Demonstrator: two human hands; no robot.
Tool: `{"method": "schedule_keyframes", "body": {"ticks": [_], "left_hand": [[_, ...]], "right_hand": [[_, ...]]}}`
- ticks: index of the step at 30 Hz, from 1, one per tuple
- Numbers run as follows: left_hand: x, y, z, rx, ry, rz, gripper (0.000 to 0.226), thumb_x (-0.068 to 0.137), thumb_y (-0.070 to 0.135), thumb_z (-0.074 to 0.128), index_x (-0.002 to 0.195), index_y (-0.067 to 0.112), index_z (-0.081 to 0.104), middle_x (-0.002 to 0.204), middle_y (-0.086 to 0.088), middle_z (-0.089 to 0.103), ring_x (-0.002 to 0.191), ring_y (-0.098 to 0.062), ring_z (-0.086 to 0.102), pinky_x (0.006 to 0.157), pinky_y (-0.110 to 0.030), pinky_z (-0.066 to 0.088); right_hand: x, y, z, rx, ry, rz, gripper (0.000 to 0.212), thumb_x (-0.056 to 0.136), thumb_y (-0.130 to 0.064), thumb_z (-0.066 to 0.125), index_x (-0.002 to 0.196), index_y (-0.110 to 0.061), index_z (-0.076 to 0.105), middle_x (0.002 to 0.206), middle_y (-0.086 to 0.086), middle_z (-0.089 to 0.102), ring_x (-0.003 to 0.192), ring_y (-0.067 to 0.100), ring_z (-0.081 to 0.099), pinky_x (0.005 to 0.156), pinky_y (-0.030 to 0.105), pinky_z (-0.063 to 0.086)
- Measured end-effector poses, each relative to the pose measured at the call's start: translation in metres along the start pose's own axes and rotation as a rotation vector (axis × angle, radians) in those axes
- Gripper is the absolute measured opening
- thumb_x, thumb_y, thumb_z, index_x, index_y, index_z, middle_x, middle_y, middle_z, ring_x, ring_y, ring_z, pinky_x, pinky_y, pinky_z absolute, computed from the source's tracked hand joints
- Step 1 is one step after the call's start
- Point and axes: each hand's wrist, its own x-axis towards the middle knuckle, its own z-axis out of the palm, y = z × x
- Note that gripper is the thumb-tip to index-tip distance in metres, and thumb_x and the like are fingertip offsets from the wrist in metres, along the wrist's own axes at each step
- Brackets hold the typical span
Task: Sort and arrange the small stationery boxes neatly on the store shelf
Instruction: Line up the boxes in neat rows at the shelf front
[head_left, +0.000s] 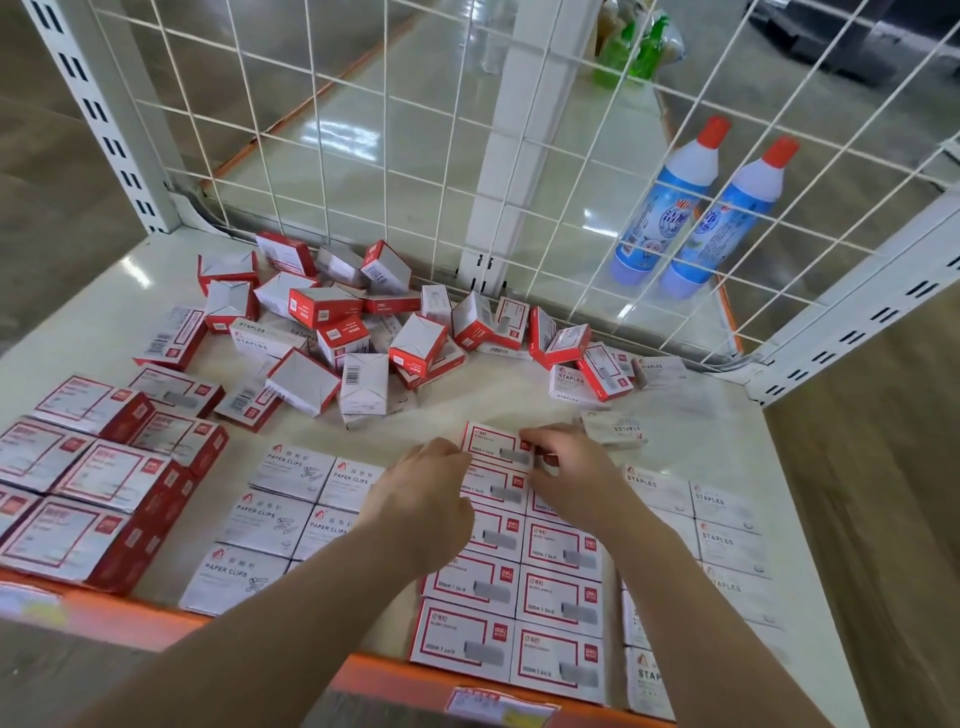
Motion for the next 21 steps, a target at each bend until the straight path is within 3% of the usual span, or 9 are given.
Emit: {"method": "schedule_keyframes", "body": {"ticks": [5,10,14,21], "left_hand": [[0.0025,0.0041,0.0006,-0.057,-0.022,-0.051,0.042,0.093,0.020,0.047,0.135,0.019,0.044,0.136,0.005,0.042,0.122,-0.014,0.042,0.095,-0.026,0.043],[0.0017,0.0061,0.0005,-0.091,-0.020,-0.078,0.038,0.093,0.019,0.048,0.131,0.018,0.048,0.133,0.004,0.045,0.117,-0.014,0.046,0.082,-0.019,0.040],[-0.0014,0.0070,-0.0016,-0.065,-0.025,-0.054,0.041,0.093,0.021,0.047,0.134,0.018,0.044,0.136,0.004,0.043,0.122,-0.014,0.043,0.095,-0.026,0.041],[-0.0031,0.0085,-0.0012,-0.058,-0.018,-0.047,0.042,0.093,0.020,0.048,0.135,0.019,0.043,0.137,0.004,0.042,0.123,-0.013,0.041,0.097,-0.025,0.039]], "right_hand": [[-0.0013,0.0015,0.0035,0.039,0.023,-0.001,0.041,0.094,-0.009,0.044,0.135,-0.012,0.046,0.136,0.004,0.048,0.122,0.017,0.045,0.096,0.020,0.034],[-0.0048,0.0019,0.0044,0.076,0.048,-0.048,0.036,0.095,-0.010,0.043,0.131,-0.009,0.050,0.132,0.004,0.052,0.119,0.017,0.046,0.085,0.010,0.029],[-0.0044,0.0029,0.0082,0.089,0.057,-0.028,0.040,0.096,-0.015,0.043,0.136,-0.014,0.045,0.137,0.001,0.047,0.125,0.015,0.042,0.098,0.019,0.032],[-0.0053,0.0035,0.0095,0.088,0.053,-0.022,0.041,0.097,-0.016,0.041,0.137,-0.015,0.043,0.139,0.000,0.045,0.126,0.016,0.041,0.102,0.022,0.033]]}}
